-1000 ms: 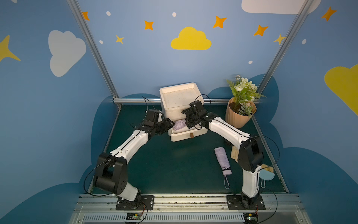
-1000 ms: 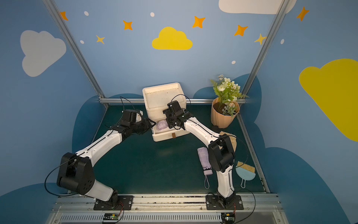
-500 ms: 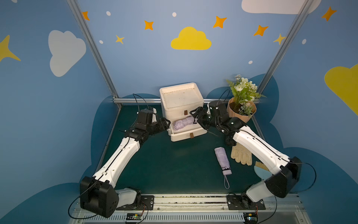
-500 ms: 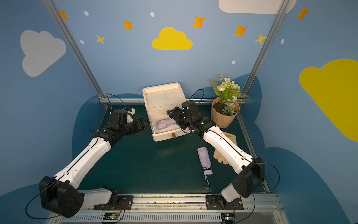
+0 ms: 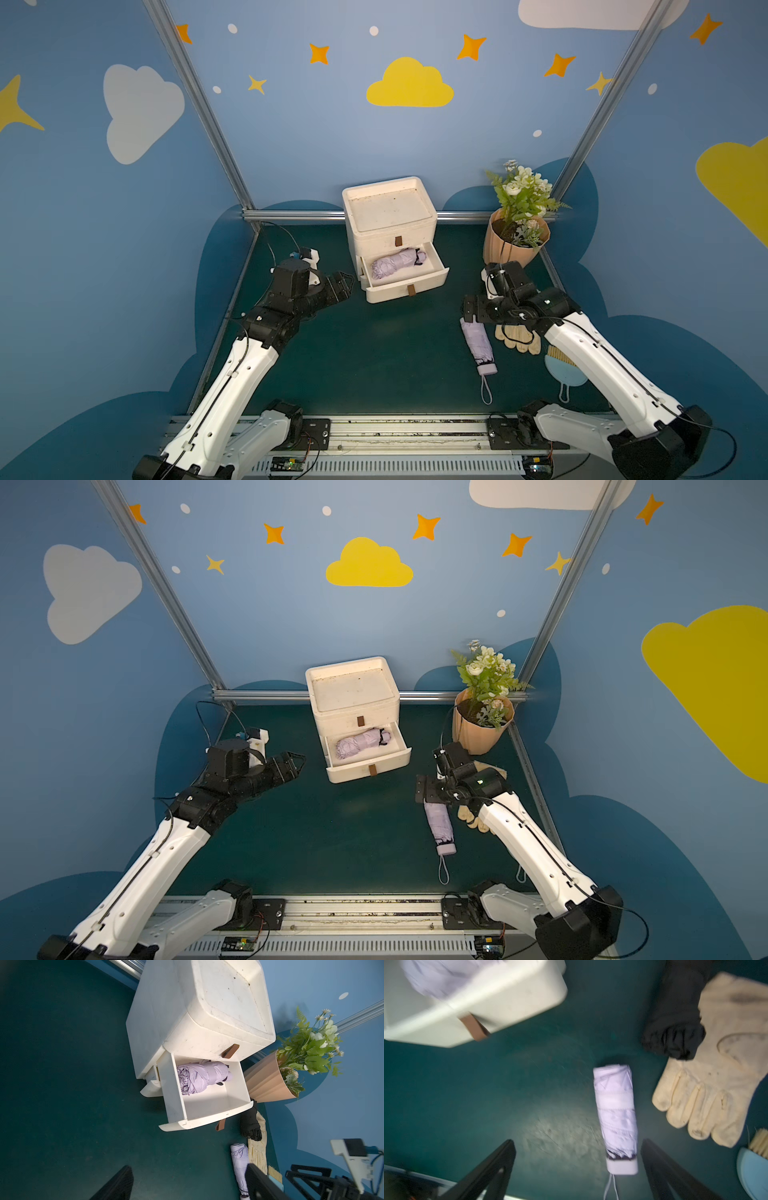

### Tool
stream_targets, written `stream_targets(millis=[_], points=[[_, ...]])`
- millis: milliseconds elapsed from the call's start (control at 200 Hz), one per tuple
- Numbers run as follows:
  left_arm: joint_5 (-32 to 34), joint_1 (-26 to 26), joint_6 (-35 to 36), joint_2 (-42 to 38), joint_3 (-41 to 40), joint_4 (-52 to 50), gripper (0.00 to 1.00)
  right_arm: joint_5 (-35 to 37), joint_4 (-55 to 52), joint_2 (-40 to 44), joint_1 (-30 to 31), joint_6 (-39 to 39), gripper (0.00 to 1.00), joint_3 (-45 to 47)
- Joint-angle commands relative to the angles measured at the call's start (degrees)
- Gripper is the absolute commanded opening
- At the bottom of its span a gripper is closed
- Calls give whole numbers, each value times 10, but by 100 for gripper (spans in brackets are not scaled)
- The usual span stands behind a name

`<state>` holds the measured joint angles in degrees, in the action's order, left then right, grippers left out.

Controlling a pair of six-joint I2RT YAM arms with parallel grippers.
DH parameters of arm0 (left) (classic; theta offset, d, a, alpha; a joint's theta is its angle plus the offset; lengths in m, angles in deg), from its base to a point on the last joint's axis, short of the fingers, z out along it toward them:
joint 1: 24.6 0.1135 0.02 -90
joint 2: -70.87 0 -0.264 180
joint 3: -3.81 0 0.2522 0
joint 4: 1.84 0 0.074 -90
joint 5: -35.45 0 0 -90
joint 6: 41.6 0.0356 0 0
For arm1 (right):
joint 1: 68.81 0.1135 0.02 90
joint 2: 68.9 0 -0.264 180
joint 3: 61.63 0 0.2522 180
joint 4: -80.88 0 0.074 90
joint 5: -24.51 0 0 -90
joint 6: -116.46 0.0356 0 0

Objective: Place the umbrella in the drawer by color
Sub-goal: Place the umbrella in the drawer, then pick up the umbrella from the center of the board.

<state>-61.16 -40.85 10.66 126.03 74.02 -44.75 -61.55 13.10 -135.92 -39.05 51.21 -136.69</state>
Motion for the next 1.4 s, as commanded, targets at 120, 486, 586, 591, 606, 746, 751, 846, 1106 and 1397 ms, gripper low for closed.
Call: stream_targets(millis=[120, 486, 586, 591, 606, 746, 751, 846, 1106, 1397], points=[[12, 0, -12, -5, -13, -18, 88, 16, -77, -100, 0, -6, 98, 37], [14, 0, -12, 1, -16, -24, 89, 64, -51, -252, -20, -47, 98, 13], [18, 1, -11, 5, -16, -24, 89, 45, -41, -273, -38, -61, 98, 7], [18, 1, -11, 5, -16, -24, 89, 45, -41, -274, -38, -61, 98, 8], [18, 0, -10, 5, -16, -24, 89, 43, -39, -277, -39, -63, 98, 7], [15, 1, -10, 14, -13, -21, 89, 11, -19, -307, -38, -85, 95, 6], [15, 1, -11, 15, -13, -21, 89, 10, -19, -308, -38, -85, 94, 6], [13, 0, -10, 18, -8, -20, 89, 10, -9, -323, -38, -89, 91, 8], [-2, 0, -8, 14, 2, -14, 88, 14, 16, -293, -38, -86, 57, 16], [-57, -13, -23, 15, -3, 34, 84, -15, 41, -179, -37, -98, 47, 28]])
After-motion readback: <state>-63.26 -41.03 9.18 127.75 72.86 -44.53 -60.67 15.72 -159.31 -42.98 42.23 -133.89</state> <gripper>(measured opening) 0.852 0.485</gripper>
